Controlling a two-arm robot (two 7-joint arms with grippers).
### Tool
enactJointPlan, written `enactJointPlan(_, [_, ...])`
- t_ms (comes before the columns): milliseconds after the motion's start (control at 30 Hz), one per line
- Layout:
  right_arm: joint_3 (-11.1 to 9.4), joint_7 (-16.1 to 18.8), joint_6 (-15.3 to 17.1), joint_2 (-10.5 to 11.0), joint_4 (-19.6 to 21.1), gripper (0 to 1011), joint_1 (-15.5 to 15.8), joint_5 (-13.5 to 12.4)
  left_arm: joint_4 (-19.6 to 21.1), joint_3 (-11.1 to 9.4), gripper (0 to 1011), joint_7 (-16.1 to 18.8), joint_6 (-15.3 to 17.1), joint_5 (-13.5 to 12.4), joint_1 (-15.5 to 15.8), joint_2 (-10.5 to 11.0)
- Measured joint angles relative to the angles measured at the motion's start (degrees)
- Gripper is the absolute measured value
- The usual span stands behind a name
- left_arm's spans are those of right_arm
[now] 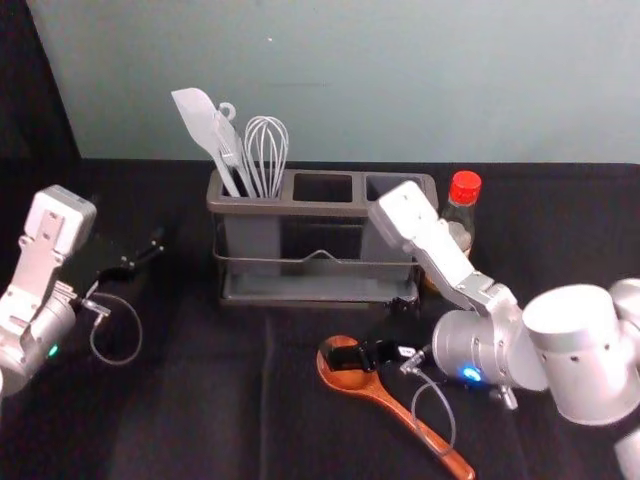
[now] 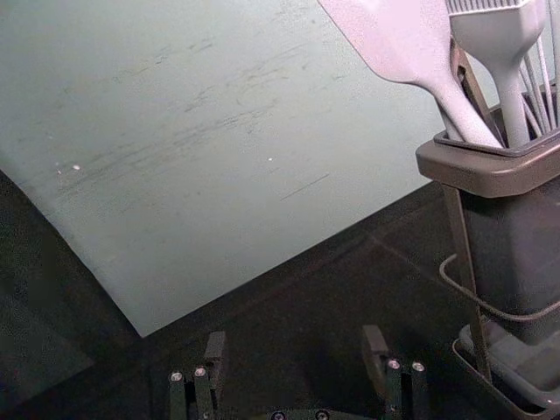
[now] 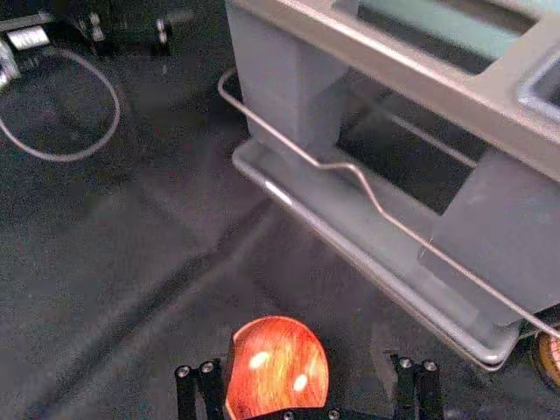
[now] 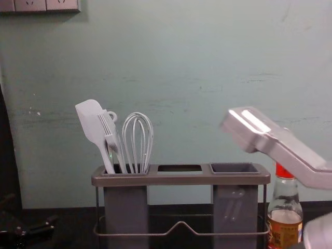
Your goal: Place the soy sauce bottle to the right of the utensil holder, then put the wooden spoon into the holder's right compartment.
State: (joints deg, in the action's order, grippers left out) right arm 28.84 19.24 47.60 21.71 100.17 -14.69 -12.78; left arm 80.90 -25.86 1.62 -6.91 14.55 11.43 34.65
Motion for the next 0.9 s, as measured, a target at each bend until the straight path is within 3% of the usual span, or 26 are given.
enactJointPlan(67, [0.82, 0.66, 3.59, -0.29, -0.38, 1000, -1.76, 0.45, 0.00, 0.00, 1000, 0.00, 0.00, 0.00, 0.00, 0.00])
enactJointPlan(233, [2.33, 2.38, 9.15, -0.94, -1.48, 1002, -4.91, 0.92, 0.00, 0.00, 1000, 0.00, 0.00, 0.00, 0.00, 0.00])
enactJointPlan(433, [4.11, 4.12, 13.67, -1.64, -2.65, 1002, -7.61, 1.68, 0.00, 0.00, 1000, 0.00, 0.00, 0.00, 0.00, 0.00])
enactJointPlan(900, [7.00, 5.11, 16.59, -2.62, -3.22, 1002, -9.21, 4.75, 0.00, 0.00, 1000, 0.00, 0.00, 0.00, 0.00, 0.00])
